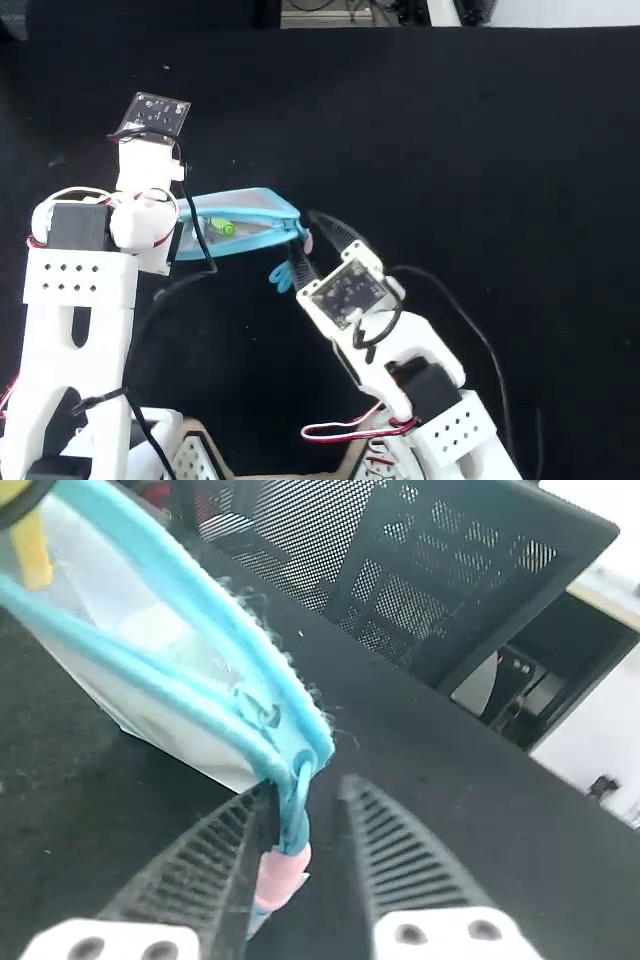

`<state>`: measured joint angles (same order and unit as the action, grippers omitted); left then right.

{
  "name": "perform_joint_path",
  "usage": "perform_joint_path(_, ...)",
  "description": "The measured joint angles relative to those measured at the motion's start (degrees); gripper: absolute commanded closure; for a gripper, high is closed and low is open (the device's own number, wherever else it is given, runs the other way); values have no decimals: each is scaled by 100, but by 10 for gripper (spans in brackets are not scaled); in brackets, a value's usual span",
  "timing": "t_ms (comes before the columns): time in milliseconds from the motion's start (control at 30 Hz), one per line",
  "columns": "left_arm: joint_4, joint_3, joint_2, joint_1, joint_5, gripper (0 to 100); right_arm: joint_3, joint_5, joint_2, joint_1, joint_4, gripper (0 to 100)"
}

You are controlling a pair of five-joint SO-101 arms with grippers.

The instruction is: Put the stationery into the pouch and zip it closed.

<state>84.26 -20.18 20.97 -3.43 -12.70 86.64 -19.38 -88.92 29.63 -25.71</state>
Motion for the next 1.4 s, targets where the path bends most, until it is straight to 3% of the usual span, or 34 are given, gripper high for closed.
perform_joint_path(300, 0, 0, 0, 0, 0, 970, 0, -149, 0, -62, 9, 988)
perform_joint_path(567, 0, 0, 0, 0, 9, 970, -158, 457, -9, -659, 9, 988)
perform_joint_path(1200, 0, 0, 0, 0, 0, 970, -149, 484, 0, -290, 105, 986)
perform_joint_path(1400, 0, 0, 0, 0, 0, 970, 9, 484, 0, -290, 299, 894)
